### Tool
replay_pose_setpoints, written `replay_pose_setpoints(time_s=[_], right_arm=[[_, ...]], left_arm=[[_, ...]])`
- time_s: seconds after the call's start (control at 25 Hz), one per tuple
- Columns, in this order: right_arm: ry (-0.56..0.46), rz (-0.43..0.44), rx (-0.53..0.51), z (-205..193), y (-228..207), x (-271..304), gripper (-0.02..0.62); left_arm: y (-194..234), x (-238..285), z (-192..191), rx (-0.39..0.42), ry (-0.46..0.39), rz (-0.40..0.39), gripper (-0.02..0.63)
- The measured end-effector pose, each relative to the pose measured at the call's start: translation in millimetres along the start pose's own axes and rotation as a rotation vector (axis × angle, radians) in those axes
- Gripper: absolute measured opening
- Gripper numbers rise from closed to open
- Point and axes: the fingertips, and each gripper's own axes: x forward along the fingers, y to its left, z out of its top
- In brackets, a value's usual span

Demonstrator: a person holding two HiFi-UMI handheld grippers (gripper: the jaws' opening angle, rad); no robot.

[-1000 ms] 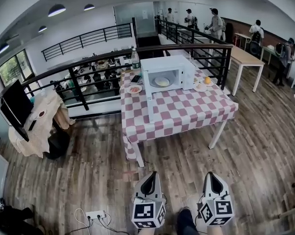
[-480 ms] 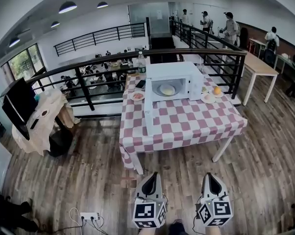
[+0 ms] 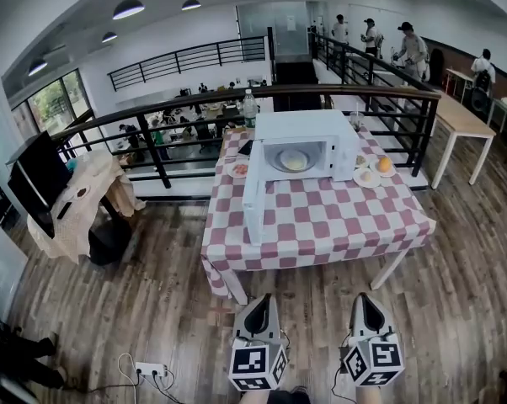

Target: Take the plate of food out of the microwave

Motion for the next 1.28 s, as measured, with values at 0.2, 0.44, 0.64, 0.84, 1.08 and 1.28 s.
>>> replay_pose_setpoints(time_s=[0.2,0.44,0.64,0.84,1.08,1.28], right_arm=[[0.026,0.013,0.02,-10,-10,19,-0.009],[0.032,0.014,0.03,-9,-22,48,-0.009],[0.029,0.011,0.023,-3,-32,85,-0.009],[0.035,0.006,0.025,0,-39,130,-0.009],[0.032,0.005,0.023,10,-42,187,-0.009],[0.035,0.006,0.019,17,-42,226,-0.009]], left_arm=[[-1,20,-9,-0.005,0.023,0.015,0.01],[-4,54,-10,-0.002,0.035,0.008,0.009],[-4,94,-6,-0.001,0.029,-0.014,0.011],[6,137,-4,-0.006,0.032,-0.03,0.01],[25,190,1,-0.008,0.032,-0.039,0.009],[39,229,7,-0.018,0.034,-0.044,0.009]])
